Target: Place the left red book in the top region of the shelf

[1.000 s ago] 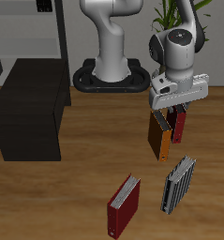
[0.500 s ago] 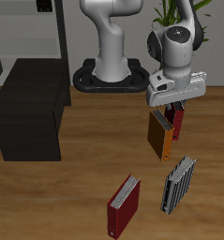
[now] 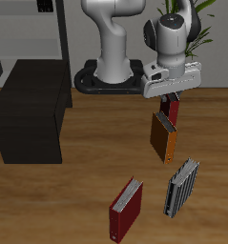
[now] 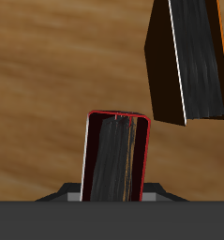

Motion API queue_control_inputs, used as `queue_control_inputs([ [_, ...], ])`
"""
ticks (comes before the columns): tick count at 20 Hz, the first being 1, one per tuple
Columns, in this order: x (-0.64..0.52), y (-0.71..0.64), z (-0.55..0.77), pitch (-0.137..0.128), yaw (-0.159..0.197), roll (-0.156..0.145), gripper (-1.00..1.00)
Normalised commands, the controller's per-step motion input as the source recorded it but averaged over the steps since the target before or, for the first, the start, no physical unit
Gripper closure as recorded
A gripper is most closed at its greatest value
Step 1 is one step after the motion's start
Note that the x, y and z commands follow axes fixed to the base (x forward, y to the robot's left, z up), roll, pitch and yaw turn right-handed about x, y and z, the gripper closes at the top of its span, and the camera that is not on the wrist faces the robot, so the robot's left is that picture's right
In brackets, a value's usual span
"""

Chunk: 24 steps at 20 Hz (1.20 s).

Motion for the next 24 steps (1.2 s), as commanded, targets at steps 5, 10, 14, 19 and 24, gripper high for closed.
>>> queue_control_inputs([
  [5, -0.15, -0.35, 0.16, -0.069, 0.020, -0.011, 1.00],
  [10, -0.25, -0.24, 0.08, -0.038, 0.001, 0.003, 1.00],
  [14, -0.38, -0.23, 0.09, -0.049, 0.014, 0.033, 1.00],
  [19, -0.17, -0.21, 0.12, -0.039, 0.029, -0.019, 1.00],
  [24, 0.00, -0.28, 0.22, -0.050, 0.036, -0.078, 1.00],
])
